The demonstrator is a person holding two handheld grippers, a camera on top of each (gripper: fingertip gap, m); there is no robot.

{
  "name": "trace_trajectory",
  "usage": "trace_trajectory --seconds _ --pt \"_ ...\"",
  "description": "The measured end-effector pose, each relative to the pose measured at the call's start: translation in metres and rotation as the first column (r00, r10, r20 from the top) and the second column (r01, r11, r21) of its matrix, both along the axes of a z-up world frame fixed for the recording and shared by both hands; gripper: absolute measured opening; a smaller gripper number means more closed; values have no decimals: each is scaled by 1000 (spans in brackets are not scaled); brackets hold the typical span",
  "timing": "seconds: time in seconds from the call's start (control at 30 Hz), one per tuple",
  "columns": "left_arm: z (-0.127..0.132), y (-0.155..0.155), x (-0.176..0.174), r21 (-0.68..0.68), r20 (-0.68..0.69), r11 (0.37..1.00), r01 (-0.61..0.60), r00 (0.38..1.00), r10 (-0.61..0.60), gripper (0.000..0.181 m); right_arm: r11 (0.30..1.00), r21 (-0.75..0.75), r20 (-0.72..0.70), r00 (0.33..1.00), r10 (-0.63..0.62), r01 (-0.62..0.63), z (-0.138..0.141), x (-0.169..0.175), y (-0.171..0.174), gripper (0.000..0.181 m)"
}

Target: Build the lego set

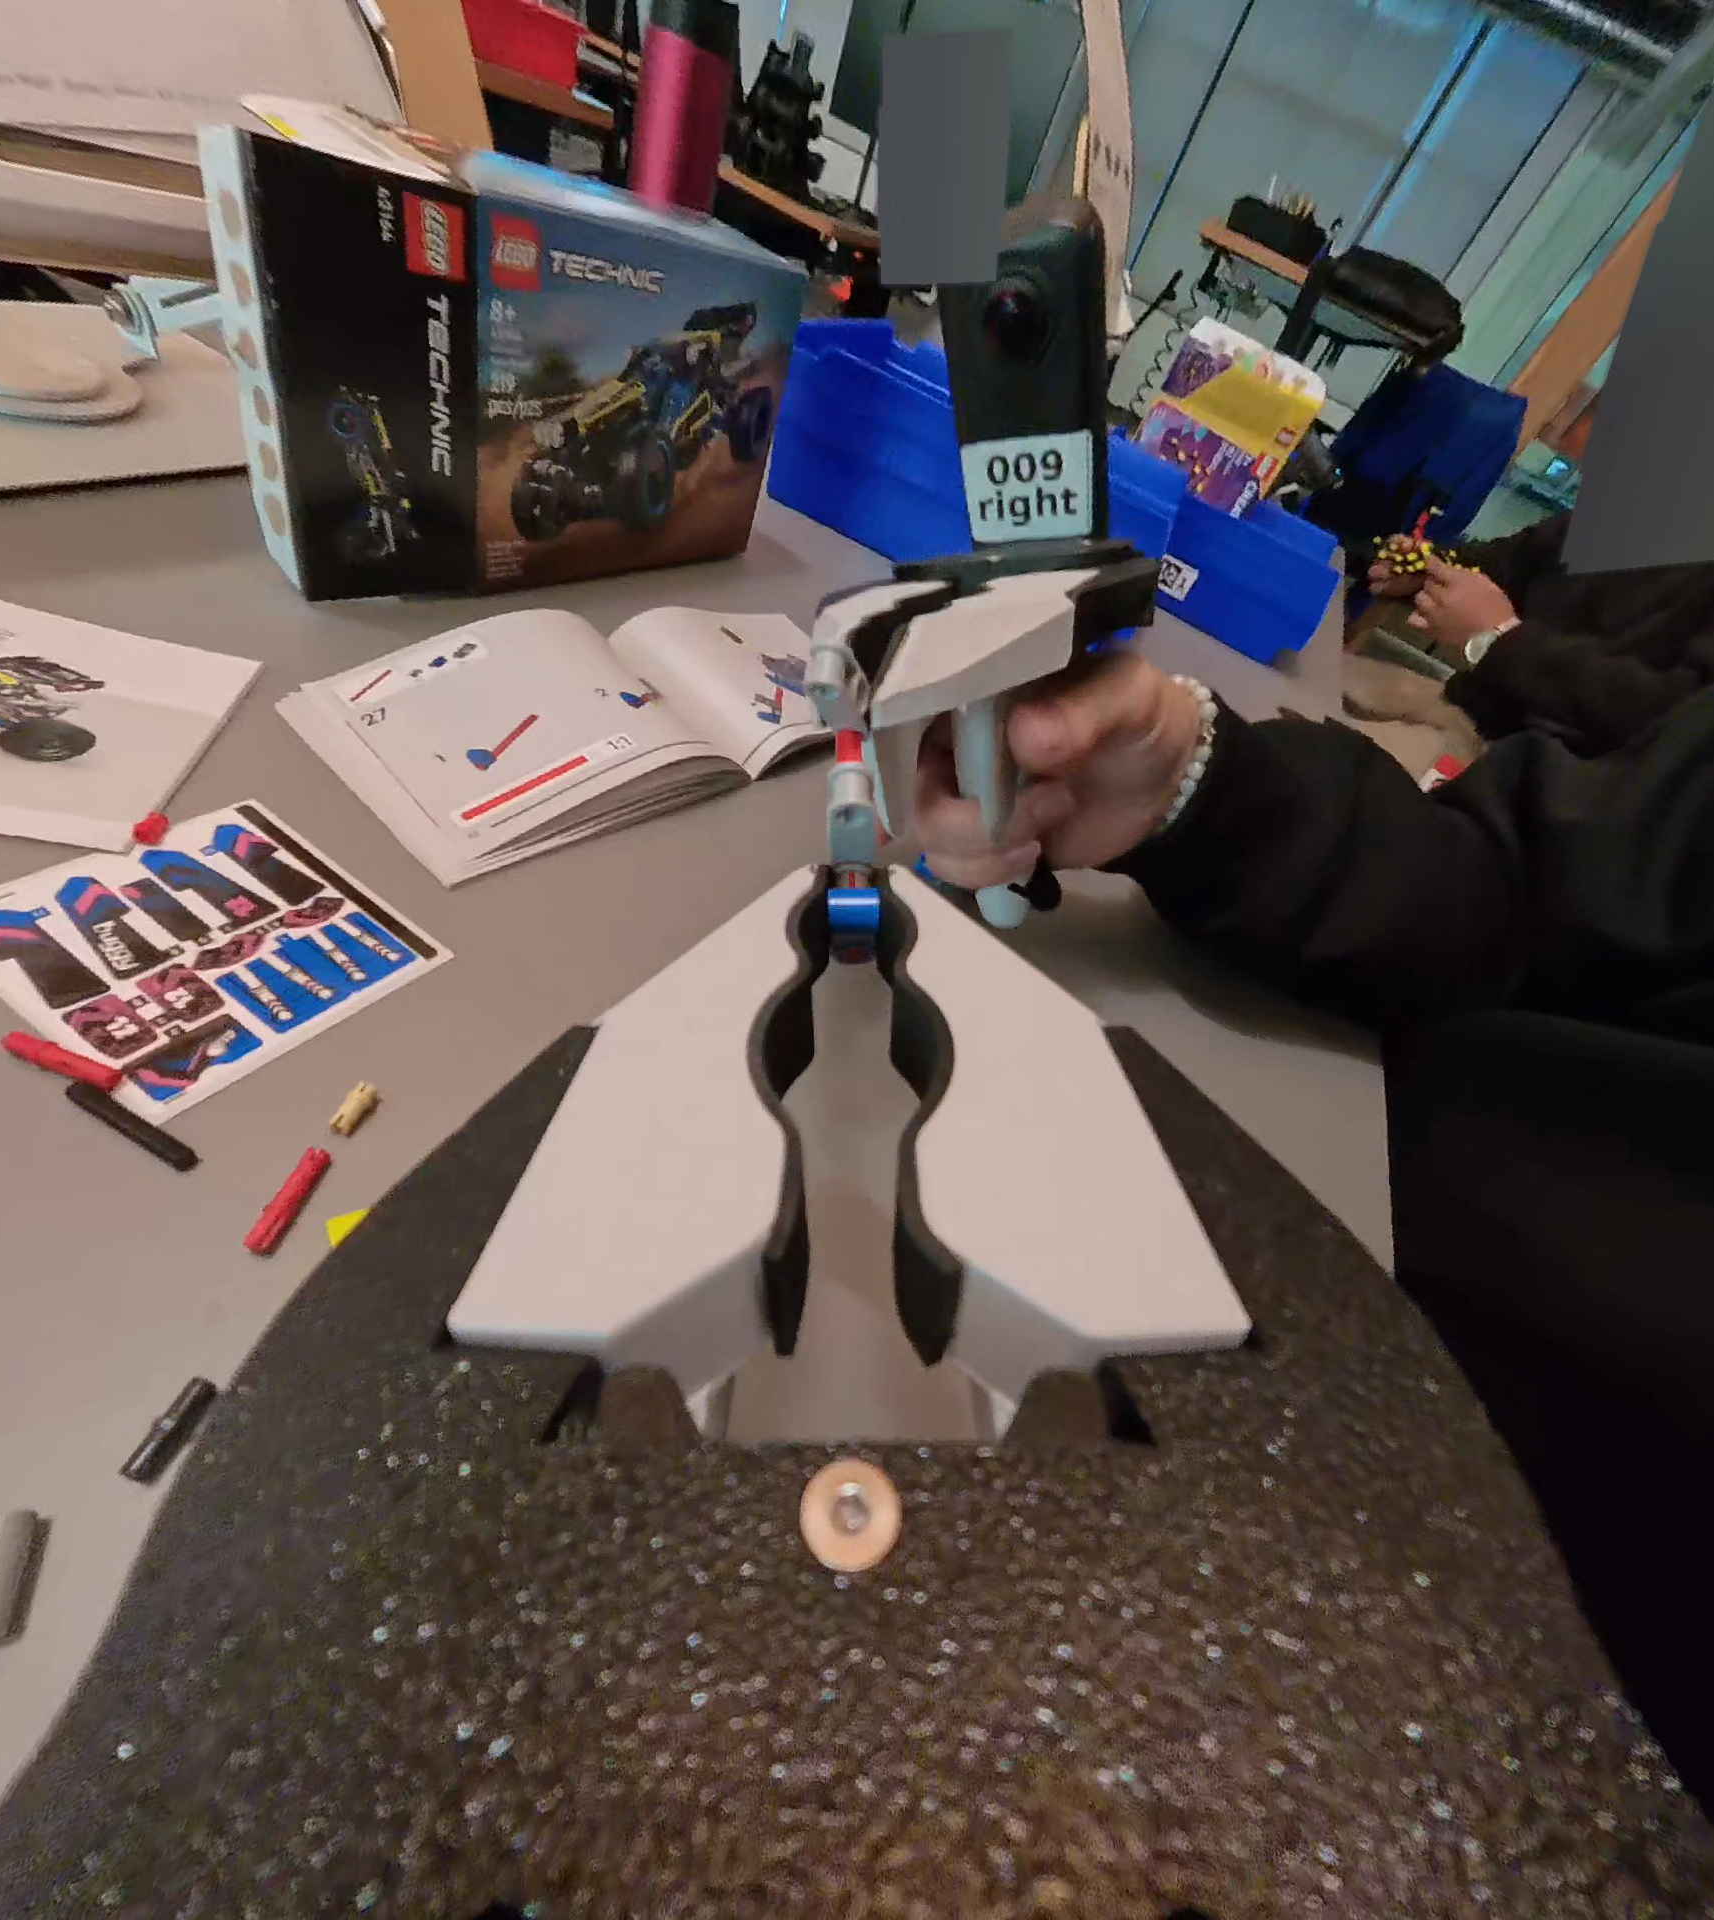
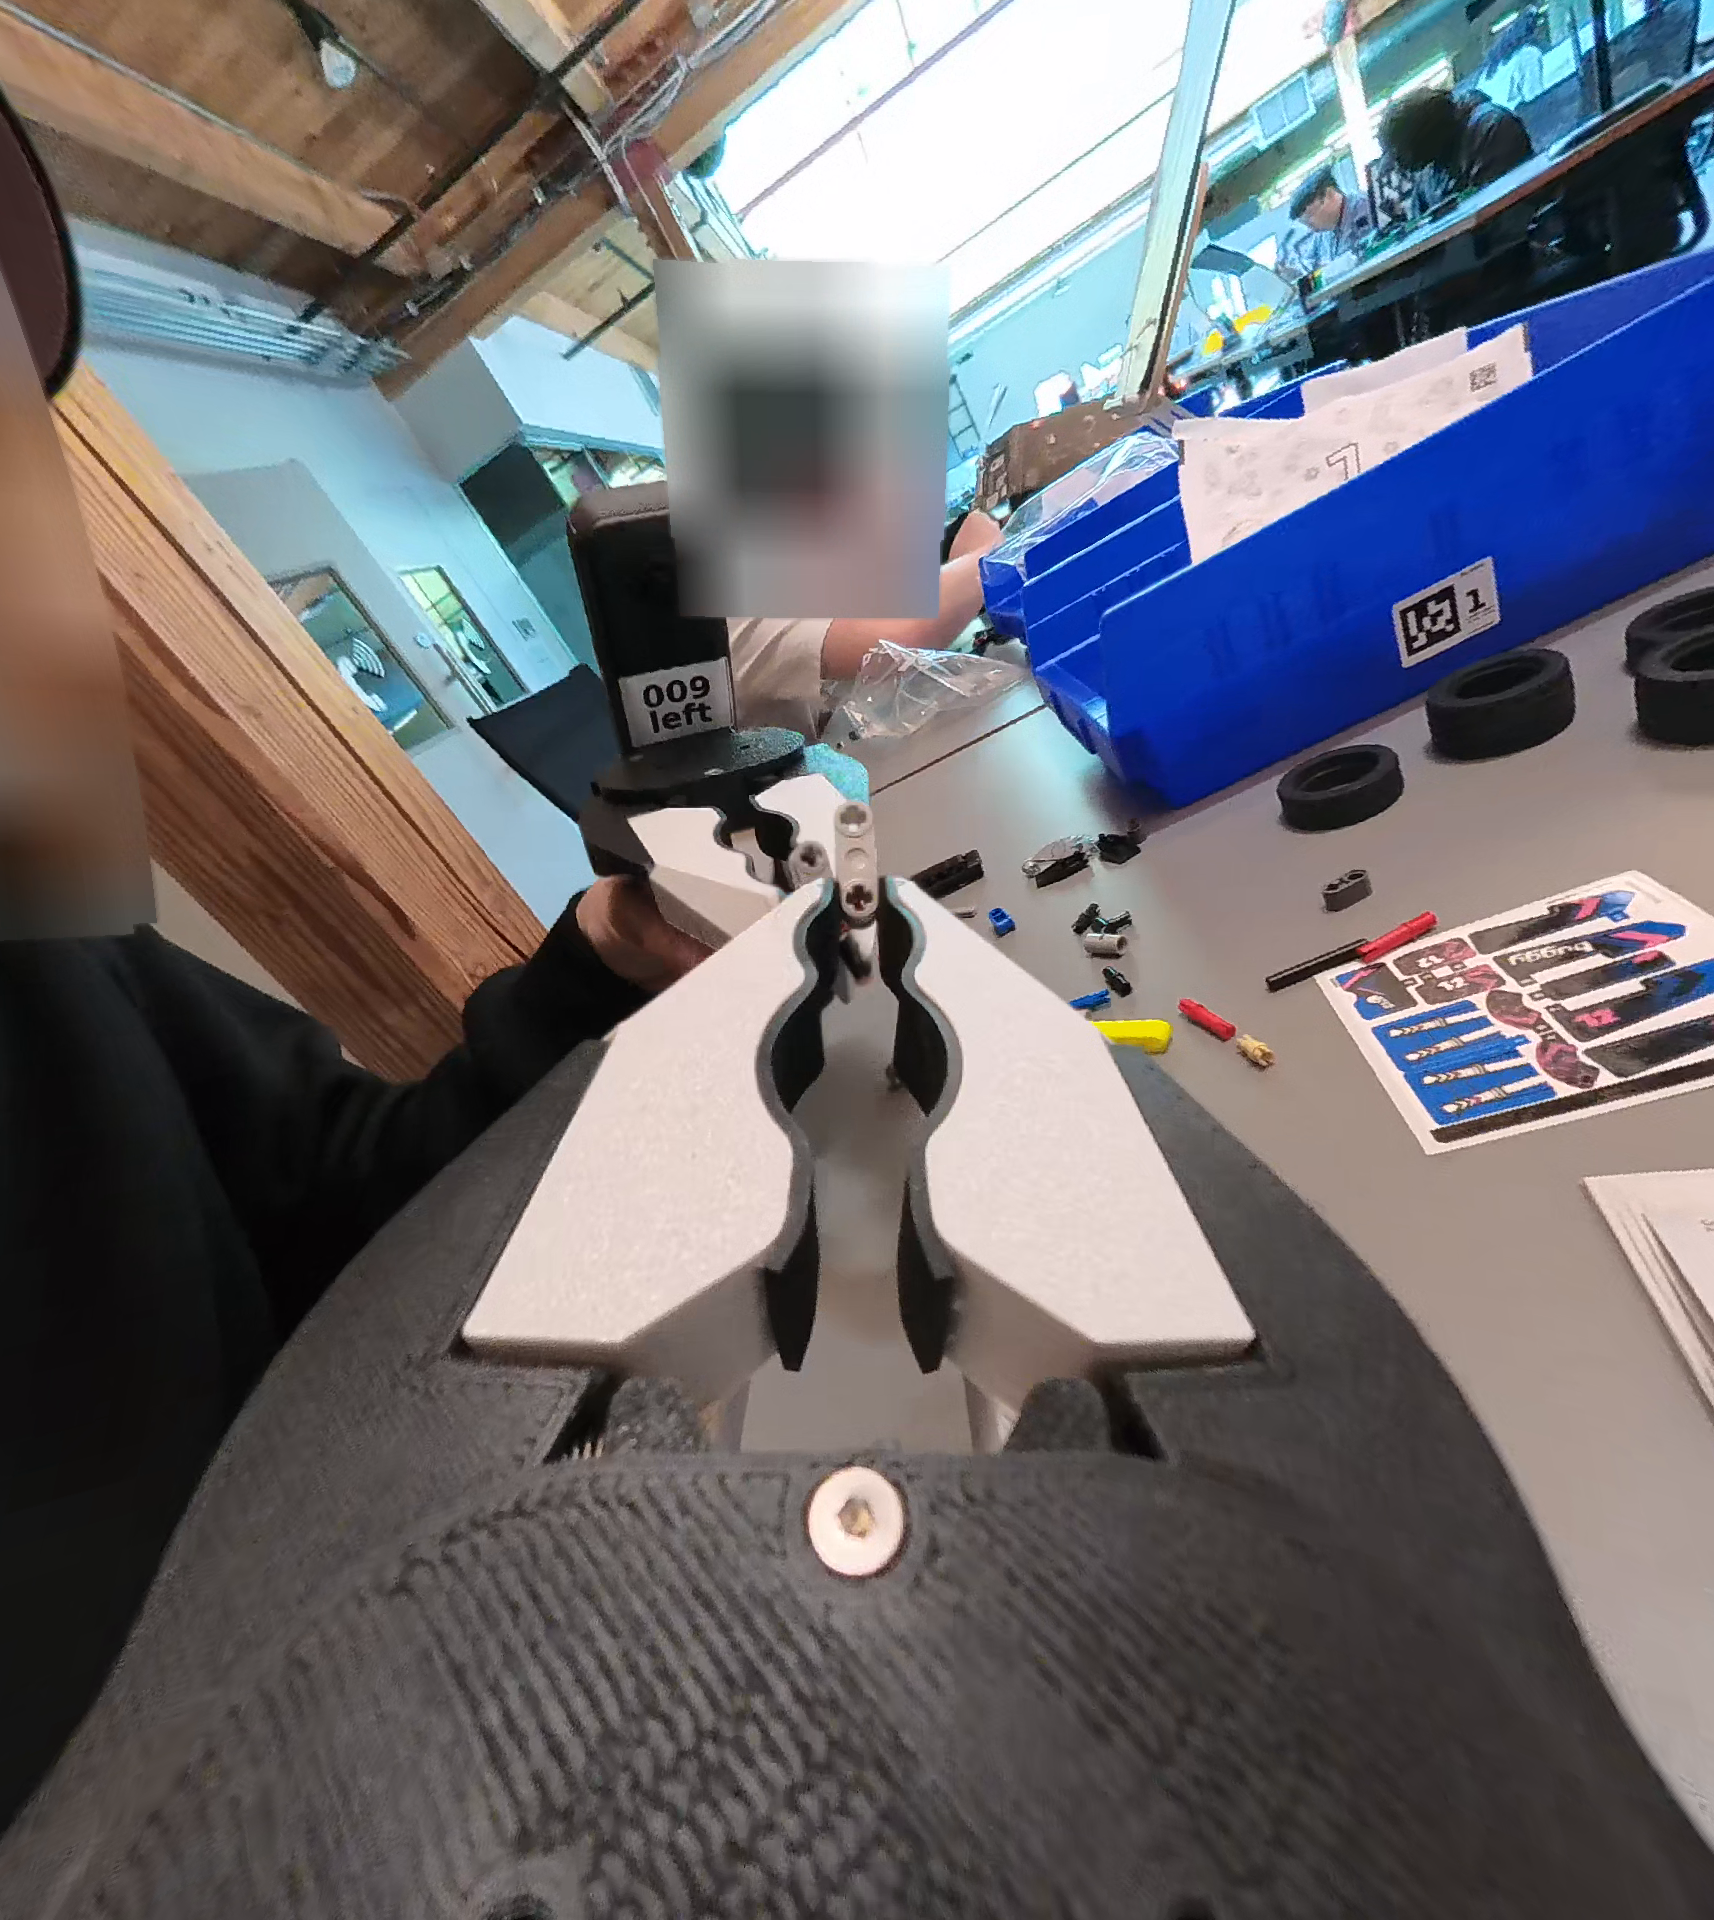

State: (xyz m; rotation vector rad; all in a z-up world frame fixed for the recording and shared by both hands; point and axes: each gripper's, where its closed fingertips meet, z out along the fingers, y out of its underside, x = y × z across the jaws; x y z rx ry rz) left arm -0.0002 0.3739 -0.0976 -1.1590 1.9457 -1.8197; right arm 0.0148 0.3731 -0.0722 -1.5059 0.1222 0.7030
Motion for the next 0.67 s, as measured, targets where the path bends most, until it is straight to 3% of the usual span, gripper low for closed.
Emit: trace_trajectory --seconds 0.13,0.3,0.47,0.67 --pt "9 4 3 -66 31 998 -22 999 25 4 1000 -23 14 1000 -2 3 -6 -3 3 5" --pt "6 3 7 -5 51 999 -54 997 54 4 1000 9 -21 1000 16 -16 -2 -11 8 5" --pt "19 10 7 -48 91 995 -88 992 92 4 997 74 -146 989 -12 23 7 1 4 5" --pt "31 10 4 -147 112 987 -62 991 79 5 989 150 -296 954 50 -5 16 -2 4 5"
